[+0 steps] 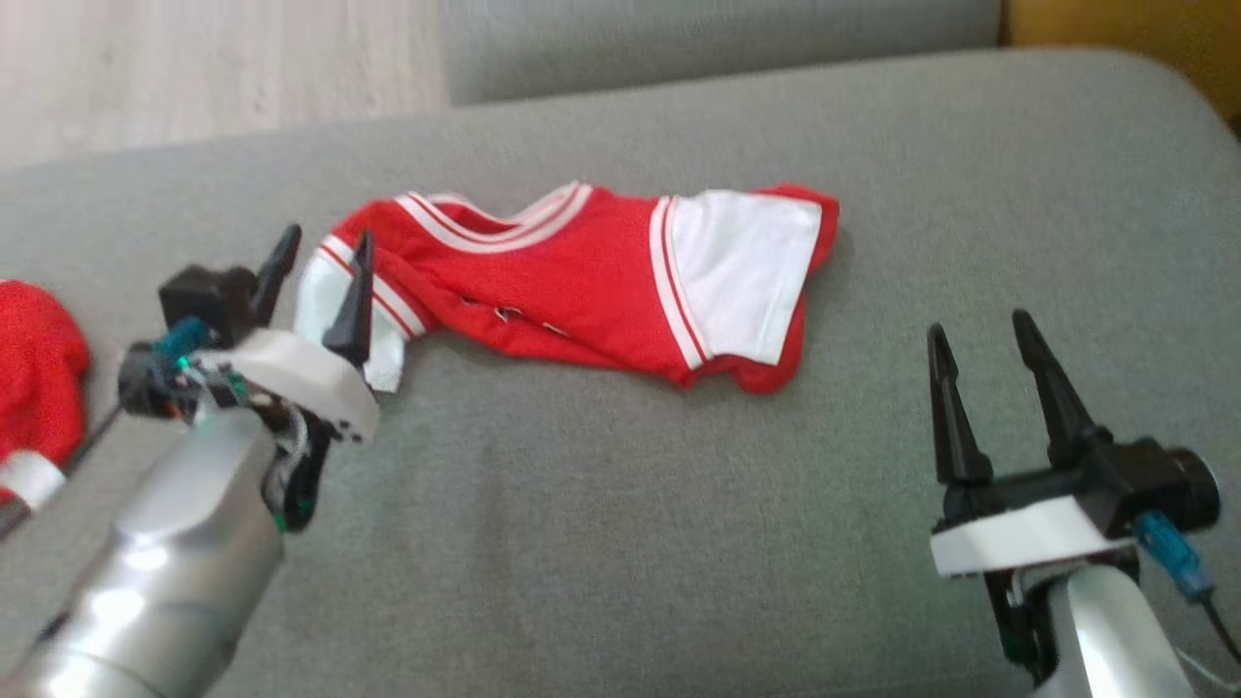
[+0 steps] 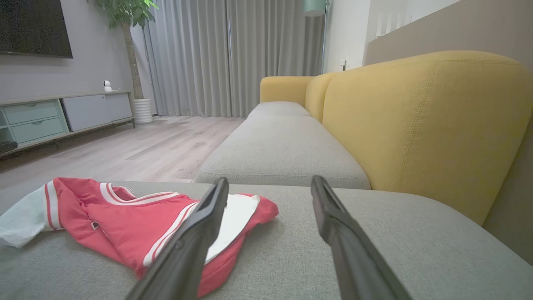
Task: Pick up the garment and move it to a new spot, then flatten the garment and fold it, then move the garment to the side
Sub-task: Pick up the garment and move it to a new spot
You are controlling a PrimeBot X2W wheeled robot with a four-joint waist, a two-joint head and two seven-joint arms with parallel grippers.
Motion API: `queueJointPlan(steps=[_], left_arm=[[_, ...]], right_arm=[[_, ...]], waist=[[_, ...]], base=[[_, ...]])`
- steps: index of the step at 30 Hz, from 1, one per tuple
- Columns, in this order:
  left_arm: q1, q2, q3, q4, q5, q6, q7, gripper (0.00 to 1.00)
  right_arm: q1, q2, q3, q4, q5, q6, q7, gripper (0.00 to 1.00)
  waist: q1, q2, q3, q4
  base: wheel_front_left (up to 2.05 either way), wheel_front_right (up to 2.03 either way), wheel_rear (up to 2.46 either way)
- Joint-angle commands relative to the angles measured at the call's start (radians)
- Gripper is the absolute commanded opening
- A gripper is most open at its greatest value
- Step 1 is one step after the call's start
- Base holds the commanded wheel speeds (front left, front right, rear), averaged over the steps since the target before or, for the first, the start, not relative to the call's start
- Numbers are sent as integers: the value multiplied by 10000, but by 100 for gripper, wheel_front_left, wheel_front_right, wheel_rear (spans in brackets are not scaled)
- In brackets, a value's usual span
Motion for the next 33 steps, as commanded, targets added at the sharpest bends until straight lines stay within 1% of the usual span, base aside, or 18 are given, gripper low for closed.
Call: queueJointPlan(steps=[1,5,12,13,18,20,24,28,33], left_arm=[[90,330,414,-386,79,155,-149,100],[1026,297,724,-1316,208,542,-172,100],[3479,545,1941,-3834,1057,1629,-177,100],[4235,618,2191,-4411,1305,1890,-178,100],[5736,739,2741,-5512,1756,2507,-178,100],[6226,696,3045,-5952,1860,2712,-178,100],[7105,650,3348,-6591,2197,2922,-179,100],[7672,583,3414,-6856,2418,2949,-179,100],[8021,468,3544,-6874,2476,2927,-179,100]], right_arm=[[69,-41,115,-217,-51,75,-108,100],[432,-41,-3,-160,-76,75,-108,100],[951,-41,-57,-153,-90,75,-108,100],[1107,-41,-35,-124,-80,75,-108,100],[1447,-41,3,-73,-71,75,-103,100],[1533,-41,26,-58,-66,75,-103,100],[1660,-41,75,-23,-27,75,-98,100],[1718,-41,89,69,26,75,-99,100],[1796,-41,150,178,142,75,-102,100]], waist=[[1,-1,-606,275],[1,-1,-1107,497],[1,-1,-1495,803],[1,-1,-1566,854],[1,-1,-1653,949],[1,-1,-1678,970],[1,-1,-1719,1006],[1,-1,-1756,1064],[1,-1,-1788,1111]], base=[[0,0,0],[0,0,0],[0,0,0],[0,0,0],[0,0,0],[0,0,0],[0,0,0],[0,0,0],[0,0,0]])
